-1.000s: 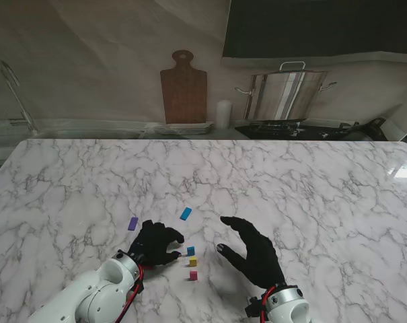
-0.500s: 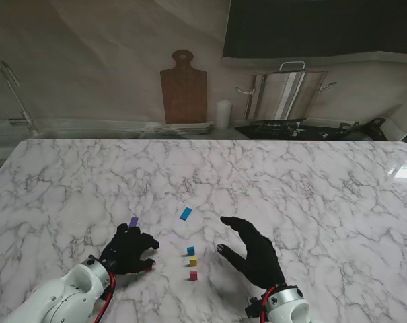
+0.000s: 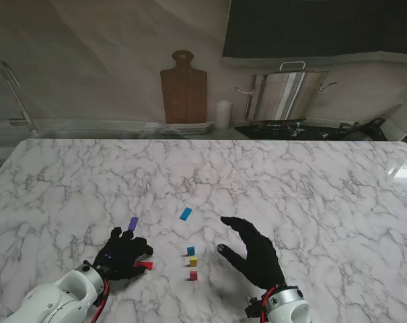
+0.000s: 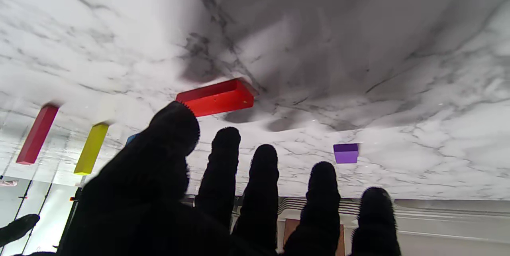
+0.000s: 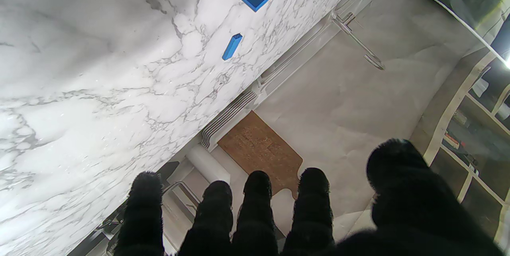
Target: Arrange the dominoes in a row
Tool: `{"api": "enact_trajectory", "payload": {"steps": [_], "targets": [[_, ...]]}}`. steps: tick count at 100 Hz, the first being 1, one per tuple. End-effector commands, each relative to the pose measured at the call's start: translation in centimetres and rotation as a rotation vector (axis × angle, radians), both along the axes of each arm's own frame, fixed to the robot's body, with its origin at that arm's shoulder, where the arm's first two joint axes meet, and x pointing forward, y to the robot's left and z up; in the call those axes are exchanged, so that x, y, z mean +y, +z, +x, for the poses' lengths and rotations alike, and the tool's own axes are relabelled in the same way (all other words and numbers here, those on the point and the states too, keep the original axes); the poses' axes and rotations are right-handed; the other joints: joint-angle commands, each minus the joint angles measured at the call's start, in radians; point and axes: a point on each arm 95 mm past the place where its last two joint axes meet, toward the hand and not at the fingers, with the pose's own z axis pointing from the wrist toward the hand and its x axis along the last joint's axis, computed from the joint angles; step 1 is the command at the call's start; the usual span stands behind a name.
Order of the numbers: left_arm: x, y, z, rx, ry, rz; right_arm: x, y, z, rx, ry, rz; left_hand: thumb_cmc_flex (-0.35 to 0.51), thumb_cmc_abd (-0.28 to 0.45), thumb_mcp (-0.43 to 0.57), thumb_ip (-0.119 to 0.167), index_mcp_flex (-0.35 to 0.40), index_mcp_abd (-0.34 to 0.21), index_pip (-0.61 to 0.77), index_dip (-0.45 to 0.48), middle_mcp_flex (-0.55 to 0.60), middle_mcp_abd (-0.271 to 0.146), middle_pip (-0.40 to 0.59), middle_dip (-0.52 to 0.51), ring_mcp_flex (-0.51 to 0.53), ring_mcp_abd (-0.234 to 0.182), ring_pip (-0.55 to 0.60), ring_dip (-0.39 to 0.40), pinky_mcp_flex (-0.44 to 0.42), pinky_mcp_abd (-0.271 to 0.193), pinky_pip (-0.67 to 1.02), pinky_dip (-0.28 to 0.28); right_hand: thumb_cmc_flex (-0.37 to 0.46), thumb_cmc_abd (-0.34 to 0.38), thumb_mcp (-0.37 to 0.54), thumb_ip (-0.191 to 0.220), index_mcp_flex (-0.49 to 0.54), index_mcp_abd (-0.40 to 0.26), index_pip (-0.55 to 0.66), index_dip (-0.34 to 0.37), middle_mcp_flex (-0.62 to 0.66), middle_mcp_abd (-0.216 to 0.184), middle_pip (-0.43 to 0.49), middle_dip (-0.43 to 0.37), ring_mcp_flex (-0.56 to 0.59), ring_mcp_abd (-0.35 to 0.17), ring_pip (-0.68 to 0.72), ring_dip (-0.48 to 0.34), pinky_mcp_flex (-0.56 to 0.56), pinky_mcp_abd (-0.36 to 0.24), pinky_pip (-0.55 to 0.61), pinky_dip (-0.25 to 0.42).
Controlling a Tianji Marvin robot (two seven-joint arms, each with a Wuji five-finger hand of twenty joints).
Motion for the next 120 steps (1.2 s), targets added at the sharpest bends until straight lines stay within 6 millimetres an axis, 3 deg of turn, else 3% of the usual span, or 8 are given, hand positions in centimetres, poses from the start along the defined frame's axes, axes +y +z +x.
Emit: {"api": "enact_trajectory", "payload": {"steps": [1, 19, 34, 49, 64, 70, 120], "targets": [[0.2, -0.7, -0.5, 0.025, -0.008, 0.014, 0.0, -0.1, -0.2, 0.006, -0.004, 0.0, -0.016, -0.013, 0.03, 0.02, -0.025, -0.01, 0.033, 0.031, -0.033, 0.013, -0.004, -0.006, -0.024, 0.025, 0.008, 0.006, -0.019, -0.012, -0.024, 0.023, 0.036, 0.029, -0.015, 0.026, -0.03, -0.02, 0.012, 0.015, -0.039, -0.013, 0.011, 0.007, -0.009, -0.027, -0.018, -0.013, -0.002, -0.032, 0.003, 0.014], [0.1, -1.2, -0.8, 0.023, -0.015, 0.022, 0.0, -0.1, -0.1, 0.006, -0.005, 0.001, -0.028, -0.032, 0.077, 0.013, -0.039, -0.015, 0.134, 0.105, -0.035, 0.012, 0.013, 0.008, -0.014, 0.022, 0.028, 0.019, -0.016, -0.01, -0.013, 0.035, 0.036, 0.029, -0.015, 0.026, -0.03, -0.02, 0.012, 0.015, -0.04, -0.013, 0.011, 0.007, -0.009, -0.026, -0.018, -0.013, -0.002, -0.031, 0.003, 0.014], [0.1, -1.8, -0.8, 0.007, -0.017, 0.032, 0.0, -0.1, -0.1, 0.005, -0.005, 0.0, -0.025, -0.049, 0.114, 0.009, -0.053, -0.012, 0.161, 0.125, 0.075, -0.067, 0.148, 0.092, 0.034, 0.002, 0.083, 0.049, -0.008, -0.006, 0.04, 0.038, 0.036, 0.029, -0.015, 0.026, -0.03, -0.019, 0.013, 0.015, -0.04, -0.011, 0.011, 0.007, -0.01, -0.026, -0.018, -0.013, -0.002, -0.032, 0.003, 0.014], [0.0, -2.3, -0.9, 0.004, -0.018, 0.037, 0.0, -0.1, -0.1, 0.005, -0.005, 0.0, -0.031, -0.067, 0.152, 0.004, -0.041, 0.011, 0.189, 0.138, 0.16, -0.099, 0.223, 0.129, 0.062, -0.01, 0.121, 0.063, -0.005, -0.005, 0.088, 0.014, 0.037, 0.029, -0.015, 0.026, -0.03, -0.019, 0.013, 0.015, -0.039, -0.012, 0.011, 0.007, -0.01, -0.027, -0.019, -0.013, -0.002, -0.032, 0.003, 0.014], [-0.1, -2.6, -1.0, -0.001, -0.015, 0.036, 0.0, -0.1, -0.1, 0.006, -0.005, 0.0, -0.031, -0.1, 0.2, -0.003, -0.059, 0.045, 0.268, 0.202, 0.172, -0.089, 0.312, 0.188, 0.067, -0.016, 0.17, 0.092, -0.006, -0.004, 0.125, -0.006, 0.037, 0.03, -0.015, 0.026, -0.03, -0.02, 0.013, 0.015, -0.039, -0.013, 0.012, 0.007, -0.01, -0.026, -0.019, -0.013, -0.002, -0.032, 0.003, 0.014], [-0.1, -2.7, -1.0, 0.001, -0.016, 0.041, 0.0, -0.1, -0.1, 0.006, -0.005, 0.0, -0.027, -0.117, 0.21, -0.019, -0.077, 0.053, 0.306, 0.252, 0.158, -0.08, 0.357, 0.264, 0.056, -0.021, 0.189, 0.107, -0.007, -0.002, 0.132, -0.015, 0.037, 0.03, -0.015, 0.026, -0.03, -0.019, 0.013, 0.015, -0.04, -0.012, 0.011, 0.007, -0.009, -0.026, -0.018, -0.013, -0.002, -0.032, 0.003, 0.014], [-0.1, -2.4, -1.5, -0.024, -0.033, 0.029, 0.0, 0.0, -0.1, 0.007, -0.006, 0.0, -0.009, -0.138, 0.207, -0.036, -0.101, 0.061, 0.326, 0.308, 0.144, -0.072, 0.404, 0.396, 0.05, -0.028, 0.233, 0.142, -0.009, -0.004, 0.144, -0.018, 0.04, 0.034, -0.017, 0.026, -0.029, -0.019, 0.013, 0.014, -0.042, -0.012, 0.011, 0.007, -0.011, -0.026, -0.019, -0.013, -0.002, -0.033, 0.003, 0.014]]}}
